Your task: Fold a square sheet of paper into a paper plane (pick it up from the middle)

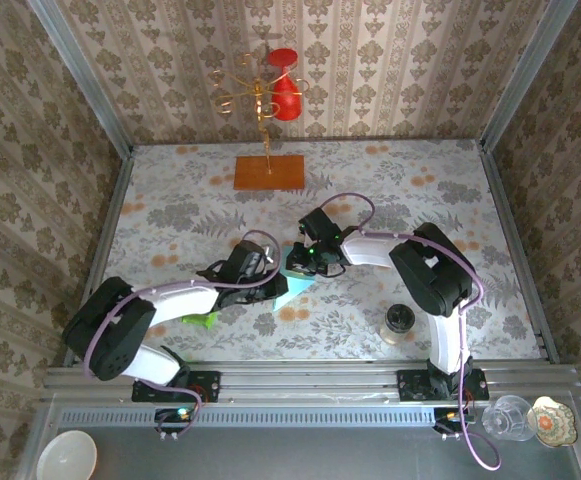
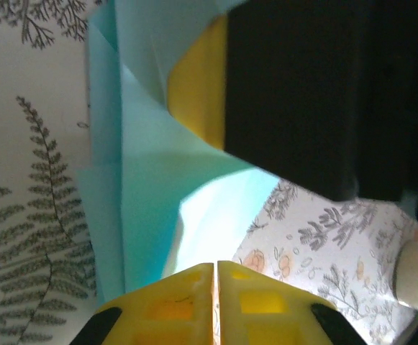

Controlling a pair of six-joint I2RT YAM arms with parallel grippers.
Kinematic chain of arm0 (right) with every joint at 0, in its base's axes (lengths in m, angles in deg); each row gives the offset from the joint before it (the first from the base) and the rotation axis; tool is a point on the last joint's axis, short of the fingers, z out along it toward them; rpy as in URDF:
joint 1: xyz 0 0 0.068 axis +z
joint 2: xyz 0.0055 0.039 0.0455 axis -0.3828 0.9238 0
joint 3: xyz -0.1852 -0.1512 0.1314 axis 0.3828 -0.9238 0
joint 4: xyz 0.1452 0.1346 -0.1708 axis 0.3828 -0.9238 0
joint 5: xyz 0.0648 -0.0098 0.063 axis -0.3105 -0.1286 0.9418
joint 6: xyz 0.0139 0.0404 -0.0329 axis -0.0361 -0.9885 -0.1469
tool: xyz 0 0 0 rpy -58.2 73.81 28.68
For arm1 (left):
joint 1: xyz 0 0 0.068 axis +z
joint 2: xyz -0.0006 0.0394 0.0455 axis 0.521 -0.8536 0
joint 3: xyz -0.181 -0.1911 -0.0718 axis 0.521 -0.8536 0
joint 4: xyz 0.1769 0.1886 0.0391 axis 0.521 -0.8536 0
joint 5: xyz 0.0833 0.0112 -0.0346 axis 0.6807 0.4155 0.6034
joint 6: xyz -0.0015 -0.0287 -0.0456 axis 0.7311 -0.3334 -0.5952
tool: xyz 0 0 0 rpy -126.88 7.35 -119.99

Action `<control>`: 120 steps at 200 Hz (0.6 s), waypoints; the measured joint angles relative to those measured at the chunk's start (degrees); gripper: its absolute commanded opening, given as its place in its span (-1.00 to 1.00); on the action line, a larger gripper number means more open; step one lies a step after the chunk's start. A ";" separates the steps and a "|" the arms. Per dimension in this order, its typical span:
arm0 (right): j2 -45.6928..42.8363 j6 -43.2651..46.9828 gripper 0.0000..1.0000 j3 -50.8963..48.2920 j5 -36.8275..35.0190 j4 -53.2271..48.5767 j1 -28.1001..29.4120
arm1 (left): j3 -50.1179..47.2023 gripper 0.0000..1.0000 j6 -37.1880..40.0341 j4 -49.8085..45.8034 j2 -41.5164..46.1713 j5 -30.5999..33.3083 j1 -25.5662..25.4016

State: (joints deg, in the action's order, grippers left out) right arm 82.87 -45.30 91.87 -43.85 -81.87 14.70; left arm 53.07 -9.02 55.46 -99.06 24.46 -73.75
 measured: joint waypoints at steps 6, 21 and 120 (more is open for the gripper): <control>-0.31 -0.35 -0.63 -0.46 -0.09 0.04 0.00 | 0.39 -0.80 0.02 0.00 -0.50 0.39 0.02; -1.16 -1.16 -0.62 -1.57 -0.13 0.33 -0.22 | 1.03 -0.80 0.02 0.07 -1.68 1.18 0.37; -5.77 -4.81 -0.38 -5.90 -0.50 1.16 -2.49 | 1.62 -0.82 -0.79 2.36 -6.99 1.46 1.84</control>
State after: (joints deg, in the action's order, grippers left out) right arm 77.10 -50.11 85.97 -44.35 -80.72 12.21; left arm 54.69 -9.81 57.82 -106.06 25.93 -71.91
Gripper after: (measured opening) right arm 0.288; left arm 0.093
